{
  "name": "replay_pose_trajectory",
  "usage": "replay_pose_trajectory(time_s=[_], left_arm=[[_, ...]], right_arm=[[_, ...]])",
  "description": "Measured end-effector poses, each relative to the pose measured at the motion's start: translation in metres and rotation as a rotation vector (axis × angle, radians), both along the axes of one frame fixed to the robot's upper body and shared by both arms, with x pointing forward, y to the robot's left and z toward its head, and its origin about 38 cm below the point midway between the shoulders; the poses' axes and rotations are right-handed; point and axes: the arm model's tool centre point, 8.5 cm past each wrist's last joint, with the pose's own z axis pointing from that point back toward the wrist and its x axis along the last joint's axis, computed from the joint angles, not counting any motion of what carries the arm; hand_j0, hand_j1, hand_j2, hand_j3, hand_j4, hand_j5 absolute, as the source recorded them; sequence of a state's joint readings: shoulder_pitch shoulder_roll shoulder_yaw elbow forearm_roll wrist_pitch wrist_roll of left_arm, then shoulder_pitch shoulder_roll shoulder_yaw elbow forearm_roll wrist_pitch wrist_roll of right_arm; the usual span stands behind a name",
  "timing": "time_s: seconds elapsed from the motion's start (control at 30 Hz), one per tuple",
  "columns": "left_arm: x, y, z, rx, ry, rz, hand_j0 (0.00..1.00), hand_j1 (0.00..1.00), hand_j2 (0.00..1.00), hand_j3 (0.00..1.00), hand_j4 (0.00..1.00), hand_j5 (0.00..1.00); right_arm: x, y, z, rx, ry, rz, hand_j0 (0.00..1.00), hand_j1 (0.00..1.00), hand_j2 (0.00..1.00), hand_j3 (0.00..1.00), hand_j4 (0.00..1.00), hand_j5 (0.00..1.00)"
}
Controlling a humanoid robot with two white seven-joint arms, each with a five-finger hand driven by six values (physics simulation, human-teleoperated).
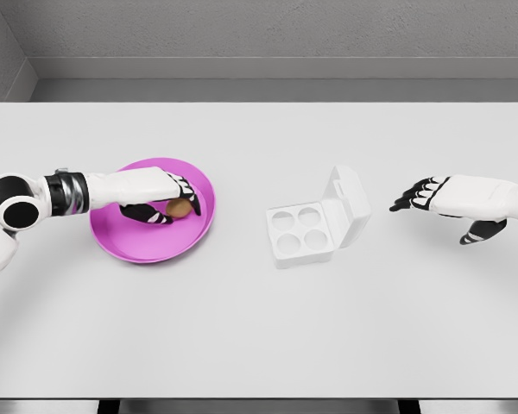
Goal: Pack egg into the box and close the box lid
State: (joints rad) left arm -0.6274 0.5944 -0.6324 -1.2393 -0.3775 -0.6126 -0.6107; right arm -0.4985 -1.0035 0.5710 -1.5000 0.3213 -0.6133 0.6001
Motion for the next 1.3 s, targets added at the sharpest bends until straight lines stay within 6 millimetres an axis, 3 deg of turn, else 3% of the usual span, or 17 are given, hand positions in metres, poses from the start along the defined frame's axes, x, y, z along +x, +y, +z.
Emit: replay_pose_trajectory(time_s=[0.2,0.6,1.0,1.3], left_arm=[[-0.002,0.0,-0.002,-0.005,0.007,0.001,0.45,0.45,0.45,0.45,0.45,0.45],[-0.004,-0.002,-0.003,-0.015,0.012,-0.006,0.39,0.39,0.39,0.39,0.39,0.39],[-0.017,-0.028,0.042,-0.096,-0.083,-0.113,0.38,0.38,0.38,0.38,0.38,0.38],[-0.031,-0.067,0.054,-0.137,-0.126,-0.216,0.38,0.38,0.38,0.38,0.38,0.38]], right_arm=[[0.0,0.0,0.0,0.0,0.0,0.0,1.0,1.0,1.0,1.0,1.0,1.0],[-0.001,0.002,0.0,0.002,0.0,0.004,1.0,1.0,1.0,1.0,1.0,1.0],[-0.001,0.001,0.0,0.001,-0.001,0.004,1.0,1.0,1.0,1.0,1.0,1.0],[-0.001,0.002,0.0,0.001,-0.002,0.005,1.0,1.0,1.0,1.0,1.0,1.0]])
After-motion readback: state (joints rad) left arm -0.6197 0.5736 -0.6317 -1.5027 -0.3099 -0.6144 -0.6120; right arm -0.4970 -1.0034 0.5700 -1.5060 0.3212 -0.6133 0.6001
